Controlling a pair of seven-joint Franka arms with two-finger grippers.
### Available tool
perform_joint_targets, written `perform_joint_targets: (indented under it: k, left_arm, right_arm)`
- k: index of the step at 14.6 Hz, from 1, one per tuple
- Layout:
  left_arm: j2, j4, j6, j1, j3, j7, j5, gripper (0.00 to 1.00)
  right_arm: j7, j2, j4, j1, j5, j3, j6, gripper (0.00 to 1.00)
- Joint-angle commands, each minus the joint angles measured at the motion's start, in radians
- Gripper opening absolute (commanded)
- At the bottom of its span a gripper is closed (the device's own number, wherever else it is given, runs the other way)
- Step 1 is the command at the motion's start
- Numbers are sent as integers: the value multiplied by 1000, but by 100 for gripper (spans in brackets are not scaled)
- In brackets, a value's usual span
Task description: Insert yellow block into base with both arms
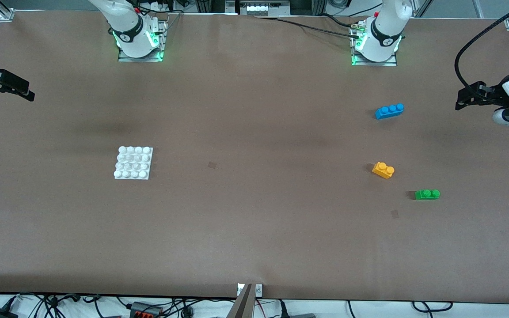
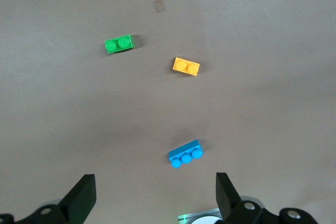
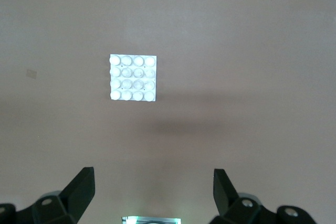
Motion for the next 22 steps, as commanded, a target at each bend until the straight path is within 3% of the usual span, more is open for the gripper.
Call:
perform_joint_targets:
  k: [1,22]
  left_arm:
    - [13,30,-12,0,6,-4,-22,100]
    - [16,30,-14,2,6,-3,-22,100]
  right_arm:
    - [-20,7,22,-13,7,11,-23,100]
    - [-17,71,25,-4,3,20,-28,100]
